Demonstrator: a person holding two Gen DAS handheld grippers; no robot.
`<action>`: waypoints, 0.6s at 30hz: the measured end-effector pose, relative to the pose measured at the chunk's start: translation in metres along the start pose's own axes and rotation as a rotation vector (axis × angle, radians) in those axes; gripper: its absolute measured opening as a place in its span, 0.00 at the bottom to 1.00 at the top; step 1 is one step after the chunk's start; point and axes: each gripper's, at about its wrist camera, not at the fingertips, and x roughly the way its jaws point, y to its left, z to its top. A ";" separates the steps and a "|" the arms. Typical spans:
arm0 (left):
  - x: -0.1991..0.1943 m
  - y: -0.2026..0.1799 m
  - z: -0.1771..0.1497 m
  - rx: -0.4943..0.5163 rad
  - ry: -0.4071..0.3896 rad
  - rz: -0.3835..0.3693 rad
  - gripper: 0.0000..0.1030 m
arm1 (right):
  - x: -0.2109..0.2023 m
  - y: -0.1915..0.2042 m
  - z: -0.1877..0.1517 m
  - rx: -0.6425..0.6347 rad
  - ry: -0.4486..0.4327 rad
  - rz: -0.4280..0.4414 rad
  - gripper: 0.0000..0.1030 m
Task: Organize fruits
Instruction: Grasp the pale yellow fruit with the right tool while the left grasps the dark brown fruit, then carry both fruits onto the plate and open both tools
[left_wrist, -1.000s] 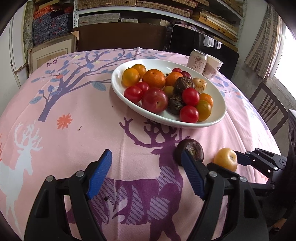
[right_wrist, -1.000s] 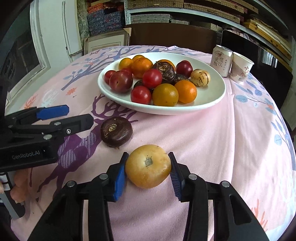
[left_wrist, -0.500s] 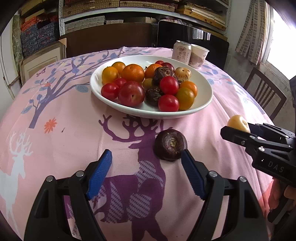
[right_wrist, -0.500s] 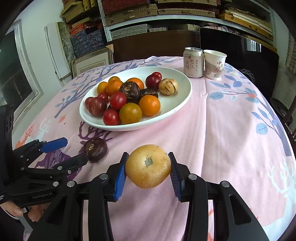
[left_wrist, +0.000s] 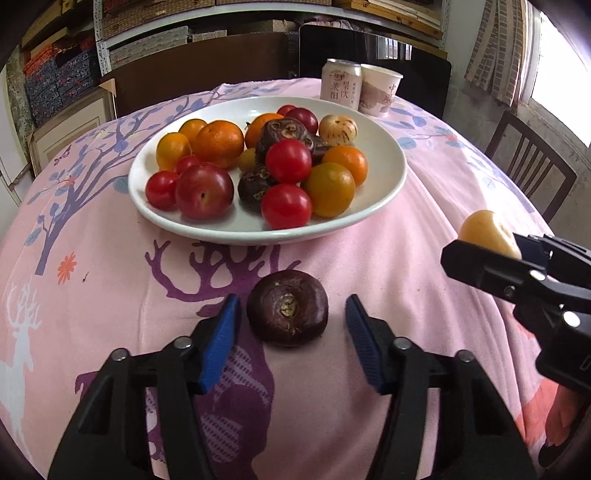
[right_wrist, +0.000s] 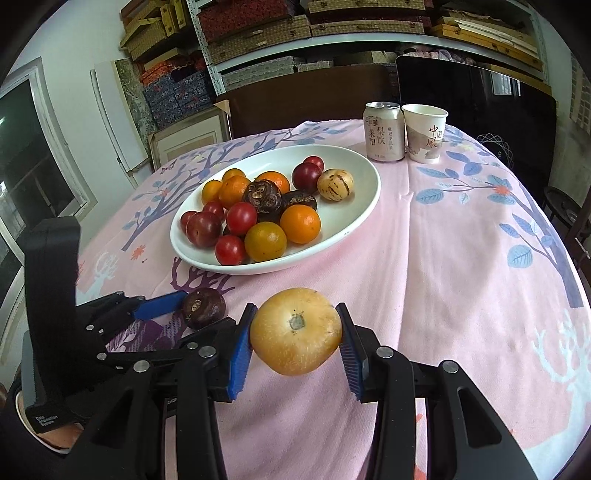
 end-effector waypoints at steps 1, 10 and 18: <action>0.000 -0.002 0.000 0.009 -0.007 0.013 0.42 | 0.000 -0.001 0.000 0.001 0.001 0.000 0.42; -0.015 0.010 0.000 -0.021 -0.016 -0.047 0.39 | 0.002 0.000 -0.001 0.000 0.004 -0.007 0.42; -0.044 0.024 0.007 -0.014 -0.066 -0.050 0.39 | -0.008 0.001 0.003 0.009 -0.066 -0.001 0.42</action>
